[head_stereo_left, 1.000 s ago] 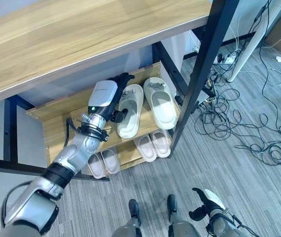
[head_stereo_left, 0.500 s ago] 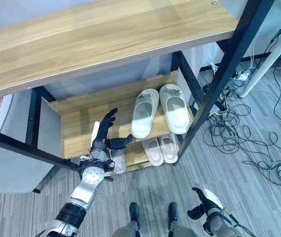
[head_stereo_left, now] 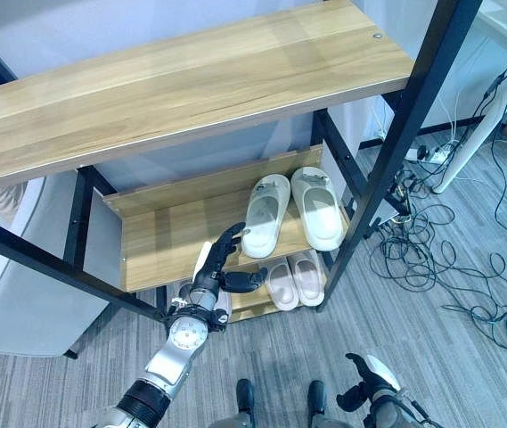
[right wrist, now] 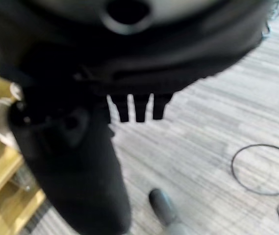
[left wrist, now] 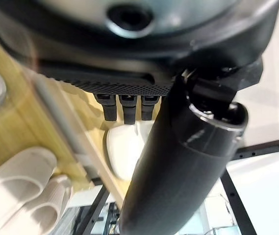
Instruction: Arrange the slippers neatly on the shoe rack.
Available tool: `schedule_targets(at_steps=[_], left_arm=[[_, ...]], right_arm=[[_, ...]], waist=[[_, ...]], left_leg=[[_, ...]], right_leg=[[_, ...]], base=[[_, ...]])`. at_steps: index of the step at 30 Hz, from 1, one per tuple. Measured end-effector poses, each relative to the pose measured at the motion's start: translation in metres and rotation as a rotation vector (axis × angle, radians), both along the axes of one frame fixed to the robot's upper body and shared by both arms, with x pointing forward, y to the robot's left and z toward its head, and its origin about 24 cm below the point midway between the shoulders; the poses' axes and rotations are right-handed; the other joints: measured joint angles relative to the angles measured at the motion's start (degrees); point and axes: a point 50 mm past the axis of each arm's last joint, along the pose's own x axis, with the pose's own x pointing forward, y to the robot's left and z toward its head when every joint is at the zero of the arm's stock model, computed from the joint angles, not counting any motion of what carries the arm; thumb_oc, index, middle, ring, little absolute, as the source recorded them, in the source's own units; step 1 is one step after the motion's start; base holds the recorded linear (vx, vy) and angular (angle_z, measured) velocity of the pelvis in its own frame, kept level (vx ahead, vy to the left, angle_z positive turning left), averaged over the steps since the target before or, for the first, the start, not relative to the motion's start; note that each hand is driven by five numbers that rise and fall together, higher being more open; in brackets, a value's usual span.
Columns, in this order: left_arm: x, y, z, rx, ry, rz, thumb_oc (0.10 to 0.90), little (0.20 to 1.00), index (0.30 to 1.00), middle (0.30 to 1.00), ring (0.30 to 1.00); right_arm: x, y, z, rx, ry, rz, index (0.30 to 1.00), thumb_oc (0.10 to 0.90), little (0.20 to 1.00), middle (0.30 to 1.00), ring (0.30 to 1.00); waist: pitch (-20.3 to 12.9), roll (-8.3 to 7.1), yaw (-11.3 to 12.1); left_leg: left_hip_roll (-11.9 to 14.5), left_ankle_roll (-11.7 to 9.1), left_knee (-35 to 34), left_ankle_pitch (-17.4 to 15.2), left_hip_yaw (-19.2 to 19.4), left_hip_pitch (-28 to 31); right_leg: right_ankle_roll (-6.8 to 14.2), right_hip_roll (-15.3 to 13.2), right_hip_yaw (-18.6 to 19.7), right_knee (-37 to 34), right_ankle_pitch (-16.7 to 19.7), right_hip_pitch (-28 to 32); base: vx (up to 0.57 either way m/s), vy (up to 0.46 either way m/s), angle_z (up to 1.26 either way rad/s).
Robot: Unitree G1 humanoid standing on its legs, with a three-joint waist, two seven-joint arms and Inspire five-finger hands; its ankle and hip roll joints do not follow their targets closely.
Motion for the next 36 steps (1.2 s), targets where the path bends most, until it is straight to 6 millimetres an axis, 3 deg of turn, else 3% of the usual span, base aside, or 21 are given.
schedule_targets(at_steps=[14,26,36], left_arm=[[-0.002,-0.013,-0.001,0.004,0.001,-0.050,0.800,0.900,0.900,0.900,0.900],[-0.003,-0.038,0.003,-0.002,-0.008,-0.145,0.800,0.900,0.900,0.900,0.900],[-0.003,-0.038,0.002,0.001,0.002,-0.151,0.800,0.900,0.900,0.900,0.900]], right_arm=[[-0.003,-0.003,-0.002,-0.009,0.007,-0.032,0.900,0.800,0.900,0.900,0.900],[-0.001,0.003,-0.003,0.008,0.003,-0.033,0.900,0.800,0.900,0.900,0.900],[-0.004,0.003,-0.005,0.008,0.021,-0.042,0.900,0.800,0.900,0.900,0.900]], waist=[[-0.30,0.37,-0.03],[-0.39,0.34,-0.47],[-0.40,0.31,-0.49]], left_leg=[[-0.05,0.09,0.00,-0.07,0.35,-0.21],[-0.11,0.11,0.00,-0.06,0.51,0.00],[-0.12,0.12,0.00,-0.06,0.38,0.84]], right_leg=[[0.25,-0.01,0.64,0.01,-0.16,-0.49],[0.24,-0.08,0.76,0.03,-0.13,-0.36],[0.32,-0.10,0.53,0.01,-0.19,0.61]], base=[[0.00,0.000,-0.01],[0.00,0.000,0.00],[0.00,0.000,0.00]])
